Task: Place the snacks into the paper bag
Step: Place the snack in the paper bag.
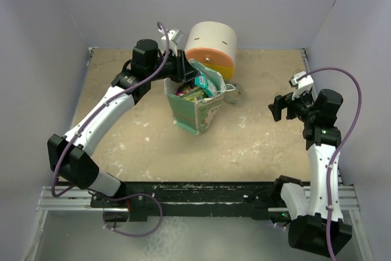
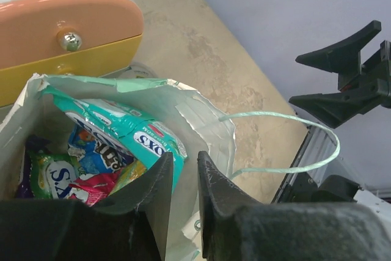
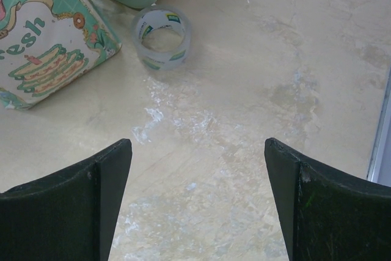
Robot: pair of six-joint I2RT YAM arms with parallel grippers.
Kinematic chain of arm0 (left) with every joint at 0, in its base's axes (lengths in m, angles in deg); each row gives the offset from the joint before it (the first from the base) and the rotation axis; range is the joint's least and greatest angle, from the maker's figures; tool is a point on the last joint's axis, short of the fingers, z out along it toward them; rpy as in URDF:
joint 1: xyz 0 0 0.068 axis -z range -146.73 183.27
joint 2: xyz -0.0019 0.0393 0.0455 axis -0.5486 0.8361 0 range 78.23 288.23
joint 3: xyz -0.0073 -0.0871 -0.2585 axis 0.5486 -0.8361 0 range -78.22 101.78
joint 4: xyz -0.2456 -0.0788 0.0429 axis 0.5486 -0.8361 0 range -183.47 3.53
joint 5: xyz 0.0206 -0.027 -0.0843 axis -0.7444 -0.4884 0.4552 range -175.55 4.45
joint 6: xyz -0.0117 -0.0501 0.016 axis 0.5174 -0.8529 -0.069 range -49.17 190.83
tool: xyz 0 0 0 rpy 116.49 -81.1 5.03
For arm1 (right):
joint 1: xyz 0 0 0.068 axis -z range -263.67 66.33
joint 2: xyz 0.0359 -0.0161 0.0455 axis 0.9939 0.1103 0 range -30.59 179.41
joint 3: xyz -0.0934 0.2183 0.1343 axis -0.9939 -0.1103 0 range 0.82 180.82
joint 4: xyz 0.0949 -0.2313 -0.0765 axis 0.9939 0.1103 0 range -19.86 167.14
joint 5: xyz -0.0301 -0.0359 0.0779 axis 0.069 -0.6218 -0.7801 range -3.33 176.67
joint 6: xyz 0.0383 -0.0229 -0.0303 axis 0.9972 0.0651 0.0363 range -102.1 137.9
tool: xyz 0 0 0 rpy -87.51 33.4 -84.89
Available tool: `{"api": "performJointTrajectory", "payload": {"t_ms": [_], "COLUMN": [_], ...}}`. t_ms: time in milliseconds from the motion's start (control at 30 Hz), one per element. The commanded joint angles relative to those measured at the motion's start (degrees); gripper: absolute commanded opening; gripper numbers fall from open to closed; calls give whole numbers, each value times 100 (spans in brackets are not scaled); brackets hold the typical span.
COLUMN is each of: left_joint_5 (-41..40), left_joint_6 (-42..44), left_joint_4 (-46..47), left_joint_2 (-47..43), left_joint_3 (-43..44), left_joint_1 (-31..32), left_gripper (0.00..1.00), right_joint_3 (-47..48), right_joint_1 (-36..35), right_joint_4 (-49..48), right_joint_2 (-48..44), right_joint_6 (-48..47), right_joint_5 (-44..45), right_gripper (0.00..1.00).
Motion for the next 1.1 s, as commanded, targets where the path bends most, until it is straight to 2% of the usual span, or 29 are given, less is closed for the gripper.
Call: {"api": "performJointTrajectory", "payload": {"t_ms": [0,533,800,1067], "left_joint_5": [274,376,139,97], "left_joint_6": [920,2020,2331,2487], "left_joint_4": [163,-1517,-2024,-2097], "left_joint_2": [-301,1008,1350,1413], "left_joint_3": [228,1242,1256,1273], "left_joint_1": [40,232,295,302], "left_gripper": [28,34,32,32], "right_joint_3": [-19,-1,-18,-26], "right_joint_1": [32,33,34,32], "right_joint_4": [-207,-184,-212,-224], "right_joint_2": [-31,-21,-11,22], "right_joint_6": [77,72,69,69], "right_joint_5": [-139,-158,-150,-157], "right_gripper": [91,91,91,92]}}
